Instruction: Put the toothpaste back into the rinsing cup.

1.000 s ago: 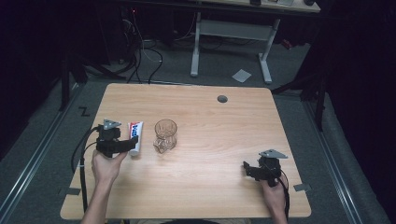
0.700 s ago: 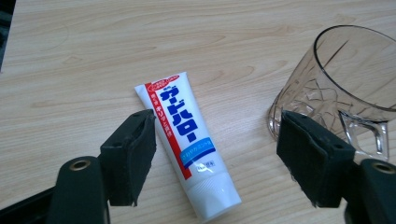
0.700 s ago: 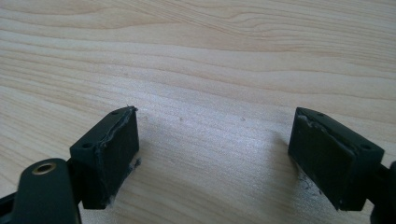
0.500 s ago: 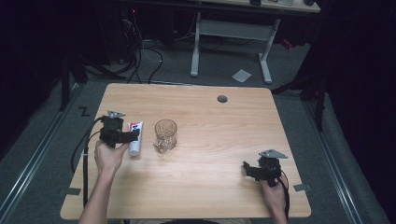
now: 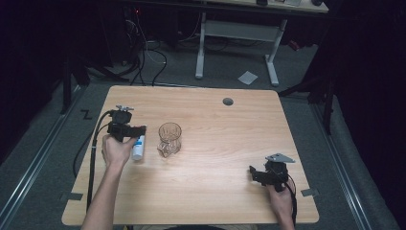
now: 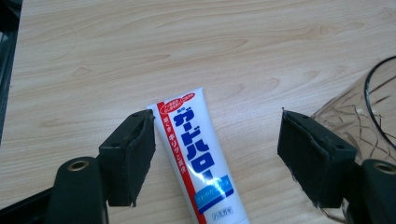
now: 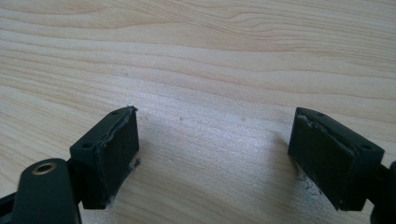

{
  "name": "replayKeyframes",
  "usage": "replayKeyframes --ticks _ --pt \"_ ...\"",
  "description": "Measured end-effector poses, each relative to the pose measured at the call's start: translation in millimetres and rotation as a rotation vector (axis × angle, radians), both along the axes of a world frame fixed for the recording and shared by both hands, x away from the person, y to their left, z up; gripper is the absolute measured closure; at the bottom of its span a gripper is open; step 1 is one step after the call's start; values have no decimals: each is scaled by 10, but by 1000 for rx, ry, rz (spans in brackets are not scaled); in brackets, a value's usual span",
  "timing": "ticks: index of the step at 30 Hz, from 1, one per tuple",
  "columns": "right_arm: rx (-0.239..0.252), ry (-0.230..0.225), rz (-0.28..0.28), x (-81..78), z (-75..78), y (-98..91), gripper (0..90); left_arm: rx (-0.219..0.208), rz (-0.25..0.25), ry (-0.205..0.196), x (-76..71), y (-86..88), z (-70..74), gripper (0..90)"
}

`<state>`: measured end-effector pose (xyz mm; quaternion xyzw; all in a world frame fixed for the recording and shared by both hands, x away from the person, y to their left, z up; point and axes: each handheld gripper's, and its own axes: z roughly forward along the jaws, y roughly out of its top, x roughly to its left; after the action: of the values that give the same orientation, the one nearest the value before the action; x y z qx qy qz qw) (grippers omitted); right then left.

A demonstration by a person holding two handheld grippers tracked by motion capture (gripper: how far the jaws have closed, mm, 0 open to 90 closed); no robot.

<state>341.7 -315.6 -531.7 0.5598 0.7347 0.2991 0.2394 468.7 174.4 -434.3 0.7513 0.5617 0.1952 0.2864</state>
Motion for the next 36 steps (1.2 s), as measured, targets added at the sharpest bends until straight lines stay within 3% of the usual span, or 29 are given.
replayKeyframes --ticks 3,7,14,25,36 --pt "0 1 1 -1 1 -1 160 28 5 17 75 -47 -36 270" --pt "0 0 0 0 0 0 160 61 10 73 179 -89 -120 268" --pt "1 1 0 -1 0 0 160 64 48 122 310 -120 -294 248" --pt "0 1 1 -1 1 -1 160 82 80 191 401 -130 -558 274" --pt "0 0 0 -1 0 0 160 76 111 225 446 -94 -675 296"
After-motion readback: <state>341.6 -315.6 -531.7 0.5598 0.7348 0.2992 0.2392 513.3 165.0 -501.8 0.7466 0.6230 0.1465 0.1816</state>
